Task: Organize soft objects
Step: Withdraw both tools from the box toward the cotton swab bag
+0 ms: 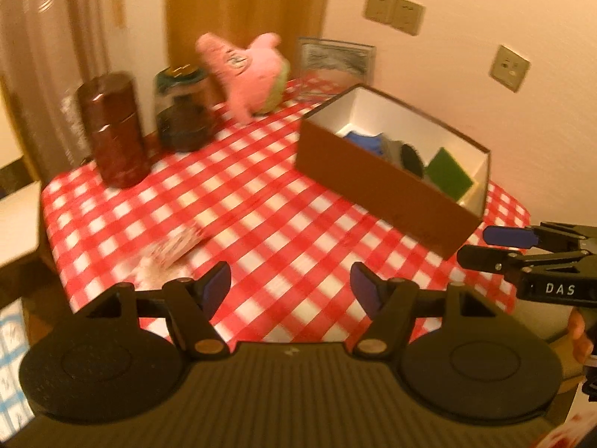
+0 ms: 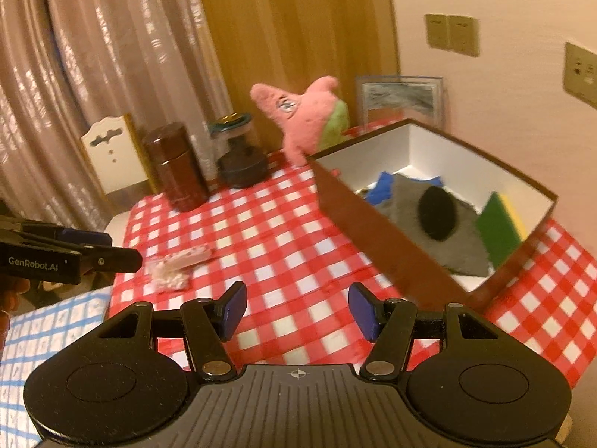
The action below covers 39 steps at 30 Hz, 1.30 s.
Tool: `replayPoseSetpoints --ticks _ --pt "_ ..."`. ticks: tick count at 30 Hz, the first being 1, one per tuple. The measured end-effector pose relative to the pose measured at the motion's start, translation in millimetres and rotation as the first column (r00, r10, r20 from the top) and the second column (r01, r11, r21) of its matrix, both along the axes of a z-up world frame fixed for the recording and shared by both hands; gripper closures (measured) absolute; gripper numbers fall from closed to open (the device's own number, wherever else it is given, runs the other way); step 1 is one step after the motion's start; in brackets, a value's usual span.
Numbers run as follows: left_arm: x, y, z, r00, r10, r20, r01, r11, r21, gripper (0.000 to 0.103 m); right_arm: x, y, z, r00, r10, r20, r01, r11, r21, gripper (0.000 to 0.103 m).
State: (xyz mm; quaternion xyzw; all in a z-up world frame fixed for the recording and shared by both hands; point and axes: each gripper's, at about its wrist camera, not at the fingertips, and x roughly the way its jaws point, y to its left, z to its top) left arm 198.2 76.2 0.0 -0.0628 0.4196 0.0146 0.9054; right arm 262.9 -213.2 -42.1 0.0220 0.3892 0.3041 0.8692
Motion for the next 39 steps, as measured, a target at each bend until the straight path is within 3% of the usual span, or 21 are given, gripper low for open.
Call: replayPoseSetpoints --ticks 13,18,32,39 --pt "-44 66 -45 0.978 0.195 -0.08 -0.195 0.981 -0.003 0.036 -7 85 -44 0.984 0.167 -0.067 -0.167 0.986 0.006 0.042" --pt "-44 85 -59 0.966 0.24 -0.1 -0.241 0.971 0.003 0.043 -2 112 -60 0.975 0.202 -0.087 -0.203 0.979 0.001 0.043" --pt "-12 130 -92 0.949 0.284 -0.133 -0.287 0.958 -0.002 0.044 29 178 -102 0.957 0.253 -0.144 -0.263 0.963 -0.052 0.043" --pt "13 143 -111 0.952 0.262 -0.156 -0.269 0.963 -0.021 0.044 47 205 -117 0.953 0.258 -0.158 -0.272 0.96 -0.074 0.043"
